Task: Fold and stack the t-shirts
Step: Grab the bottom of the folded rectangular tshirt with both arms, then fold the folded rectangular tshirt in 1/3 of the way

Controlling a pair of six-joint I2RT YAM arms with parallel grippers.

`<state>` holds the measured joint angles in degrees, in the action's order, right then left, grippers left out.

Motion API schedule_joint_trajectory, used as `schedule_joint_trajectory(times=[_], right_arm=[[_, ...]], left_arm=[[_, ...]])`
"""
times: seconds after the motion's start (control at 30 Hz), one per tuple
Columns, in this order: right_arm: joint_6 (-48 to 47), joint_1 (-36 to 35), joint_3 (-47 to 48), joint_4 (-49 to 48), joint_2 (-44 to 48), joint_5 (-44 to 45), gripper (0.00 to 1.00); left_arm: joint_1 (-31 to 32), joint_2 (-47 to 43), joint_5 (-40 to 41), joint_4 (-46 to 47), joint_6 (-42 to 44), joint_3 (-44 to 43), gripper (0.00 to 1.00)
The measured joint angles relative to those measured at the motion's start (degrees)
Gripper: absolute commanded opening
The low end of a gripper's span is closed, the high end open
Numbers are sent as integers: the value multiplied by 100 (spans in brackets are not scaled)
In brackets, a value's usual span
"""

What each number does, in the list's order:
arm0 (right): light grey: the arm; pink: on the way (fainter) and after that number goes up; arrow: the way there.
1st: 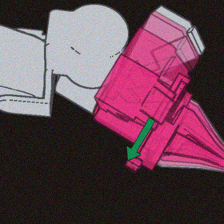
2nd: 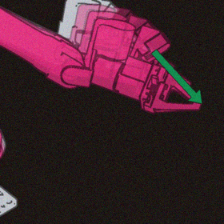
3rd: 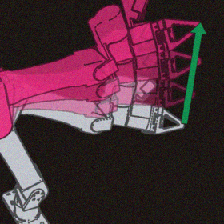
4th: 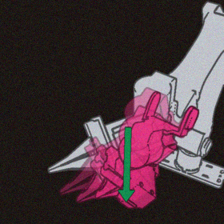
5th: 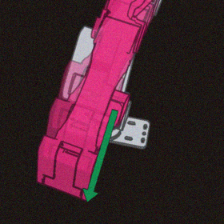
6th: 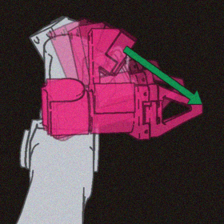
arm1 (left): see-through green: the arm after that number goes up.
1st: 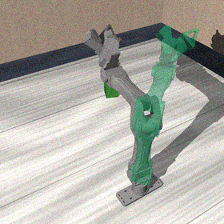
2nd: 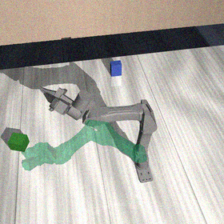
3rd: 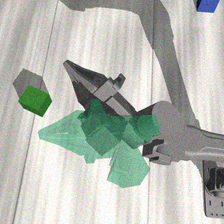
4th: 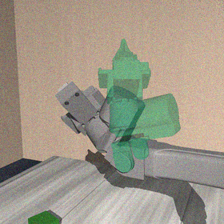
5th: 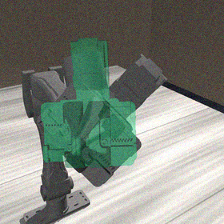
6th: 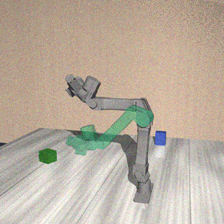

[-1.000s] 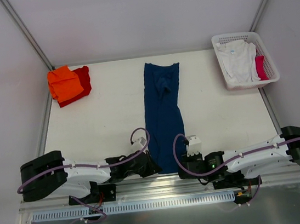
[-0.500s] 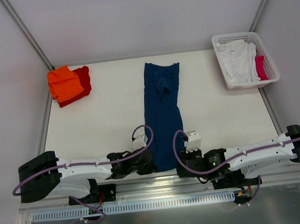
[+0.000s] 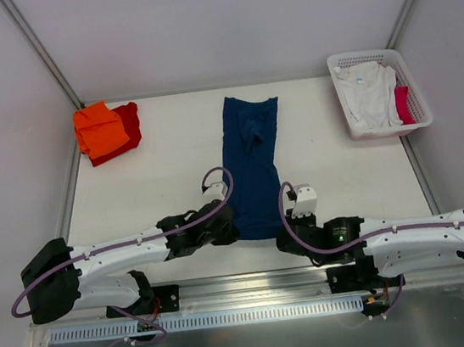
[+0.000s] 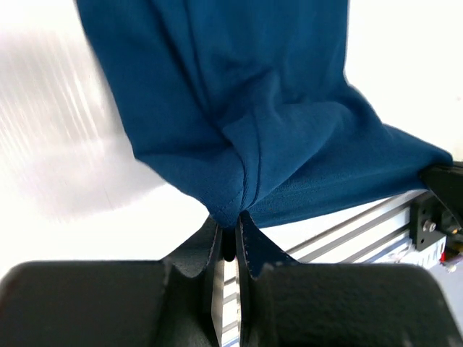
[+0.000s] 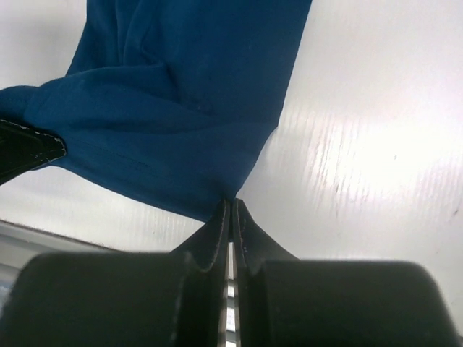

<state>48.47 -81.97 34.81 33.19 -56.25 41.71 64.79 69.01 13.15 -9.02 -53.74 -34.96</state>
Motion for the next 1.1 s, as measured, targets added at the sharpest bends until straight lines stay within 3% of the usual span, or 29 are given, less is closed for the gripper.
schedule_joint_trajectory(times=[0.6,1.1], right_arm=[[-1961,1631,514,-380,39,-153,0],[-3600,3353,1222,-1547,-1064,-1123,0]], left_arm=[[-815,778,33,-162,1311,-1504,0],[-1740,1657,-367,-120,2124,-2441,0]])
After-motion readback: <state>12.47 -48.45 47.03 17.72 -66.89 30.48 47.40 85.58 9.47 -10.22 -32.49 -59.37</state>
